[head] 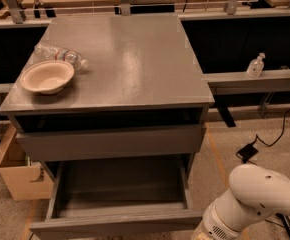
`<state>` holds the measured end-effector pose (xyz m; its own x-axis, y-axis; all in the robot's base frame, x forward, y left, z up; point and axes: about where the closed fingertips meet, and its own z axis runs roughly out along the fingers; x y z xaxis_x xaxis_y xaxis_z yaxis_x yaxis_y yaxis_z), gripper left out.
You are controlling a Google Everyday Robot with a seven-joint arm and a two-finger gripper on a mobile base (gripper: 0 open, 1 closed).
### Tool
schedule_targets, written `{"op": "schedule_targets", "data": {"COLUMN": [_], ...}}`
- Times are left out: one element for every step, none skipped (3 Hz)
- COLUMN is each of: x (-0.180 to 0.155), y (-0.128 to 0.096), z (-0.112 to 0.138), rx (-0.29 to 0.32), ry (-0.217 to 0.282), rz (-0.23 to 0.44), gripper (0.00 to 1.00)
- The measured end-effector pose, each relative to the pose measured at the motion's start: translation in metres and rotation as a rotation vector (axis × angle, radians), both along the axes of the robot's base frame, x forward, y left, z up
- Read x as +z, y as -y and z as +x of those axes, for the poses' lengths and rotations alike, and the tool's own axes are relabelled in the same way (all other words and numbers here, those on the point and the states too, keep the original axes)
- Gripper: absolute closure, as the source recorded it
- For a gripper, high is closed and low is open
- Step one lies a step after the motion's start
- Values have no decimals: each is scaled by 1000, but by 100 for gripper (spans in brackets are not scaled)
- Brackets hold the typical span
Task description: Close middle drawer
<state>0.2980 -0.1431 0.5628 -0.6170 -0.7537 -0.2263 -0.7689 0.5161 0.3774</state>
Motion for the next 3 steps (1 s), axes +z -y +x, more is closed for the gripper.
{"op": "schedule_targets", "data": {"x": [-11,-43,-85], "y": [-3,-3,-2], "z": [1,6,13], "rx": [1,-5,-25], "ry": [-10,1,23], "rz": [15,59,114], "gripper": [88,100,100]}}
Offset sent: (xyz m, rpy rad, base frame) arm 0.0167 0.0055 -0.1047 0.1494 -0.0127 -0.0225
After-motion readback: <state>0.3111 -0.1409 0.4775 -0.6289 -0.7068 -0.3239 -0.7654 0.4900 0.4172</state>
